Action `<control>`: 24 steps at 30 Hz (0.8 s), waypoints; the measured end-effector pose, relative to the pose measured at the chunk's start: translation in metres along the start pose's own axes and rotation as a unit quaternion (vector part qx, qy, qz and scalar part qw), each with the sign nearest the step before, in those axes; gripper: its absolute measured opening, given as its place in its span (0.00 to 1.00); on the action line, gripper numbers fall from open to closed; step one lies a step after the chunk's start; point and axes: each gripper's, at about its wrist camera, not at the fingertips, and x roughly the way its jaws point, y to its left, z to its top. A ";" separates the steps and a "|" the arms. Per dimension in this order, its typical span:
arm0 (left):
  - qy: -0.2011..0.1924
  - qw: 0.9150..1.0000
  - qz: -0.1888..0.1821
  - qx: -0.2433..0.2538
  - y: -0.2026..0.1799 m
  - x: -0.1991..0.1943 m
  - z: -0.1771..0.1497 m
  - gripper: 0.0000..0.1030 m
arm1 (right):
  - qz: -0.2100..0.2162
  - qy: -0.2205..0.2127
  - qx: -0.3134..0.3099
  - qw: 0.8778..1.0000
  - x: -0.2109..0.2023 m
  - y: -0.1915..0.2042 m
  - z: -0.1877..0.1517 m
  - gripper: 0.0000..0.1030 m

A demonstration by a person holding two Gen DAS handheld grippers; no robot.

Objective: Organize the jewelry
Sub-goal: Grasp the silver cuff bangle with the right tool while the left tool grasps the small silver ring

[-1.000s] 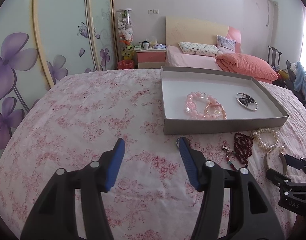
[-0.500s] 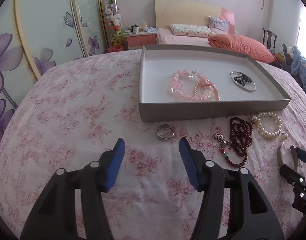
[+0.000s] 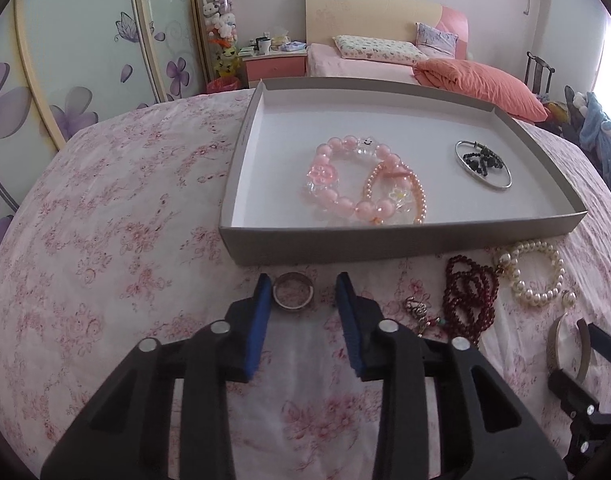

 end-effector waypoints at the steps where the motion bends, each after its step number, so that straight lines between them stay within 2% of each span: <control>1: 0.000 1.000 0.000 0.001 -0.001 0.000 0.000 0.25 | -0.002 0.001 -0.002 1.000 0.000 0.001 0.000 0.65; 3: 0.000 1.000 0.001 0.004 -0.003 0.000 0.001 0.22 | -0.004 0.001 -0.003 1.000 0.001 0.002 0.001 0.65; 13: 0.000 1.000 0.003 0.006 -0.005 0.002 0.003 0.21 | -0.002 0.000 0.001 1.000 0.005 0.001 0.004 0.65; 24: 0.004 1.000 0.012 -0.002 0.015 -0.008 -0.006 0.21 | 0.005 -0.003 0.019 1.000 -0.004 -0.018 -0.004 0.64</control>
